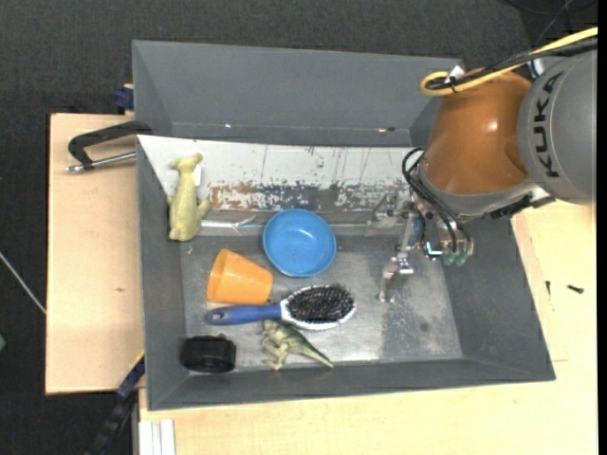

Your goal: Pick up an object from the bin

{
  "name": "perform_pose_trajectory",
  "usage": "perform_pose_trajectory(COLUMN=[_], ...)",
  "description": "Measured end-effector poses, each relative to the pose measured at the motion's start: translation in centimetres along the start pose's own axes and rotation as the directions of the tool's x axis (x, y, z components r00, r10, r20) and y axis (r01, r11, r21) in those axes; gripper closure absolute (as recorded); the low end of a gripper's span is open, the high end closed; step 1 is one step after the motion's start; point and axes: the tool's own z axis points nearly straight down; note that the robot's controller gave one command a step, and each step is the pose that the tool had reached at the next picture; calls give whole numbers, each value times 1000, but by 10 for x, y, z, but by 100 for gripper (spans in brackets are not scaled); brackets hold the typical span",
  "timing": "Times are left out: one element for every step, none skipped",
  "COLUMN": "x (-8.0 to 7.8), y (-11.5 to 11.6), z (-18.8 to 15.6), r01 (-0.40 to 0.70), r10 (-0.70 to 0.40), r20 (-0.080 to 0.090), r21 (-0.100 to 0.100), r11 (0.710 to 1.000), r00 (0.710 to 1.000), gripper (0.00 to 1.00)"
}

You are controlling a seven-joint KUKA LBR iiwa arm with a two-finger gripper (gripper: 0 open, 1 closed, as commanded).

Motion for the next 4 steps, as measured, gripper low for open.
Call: perform_pose_trajectory(x=[-7, 20, 18, 30], y=[46, 117, 114, 98], z=[88, 79, 78, -34], r01=[112, 206, 200, 297], r10=[-112, -206, -200, -297], r20=[18, 7, 10, 20], r21=[5, 0, 2, 5], r11=[994, 979, 980, 955], r00=[994, 979, 980, 955], gripper=[0, 0, 100, 100])
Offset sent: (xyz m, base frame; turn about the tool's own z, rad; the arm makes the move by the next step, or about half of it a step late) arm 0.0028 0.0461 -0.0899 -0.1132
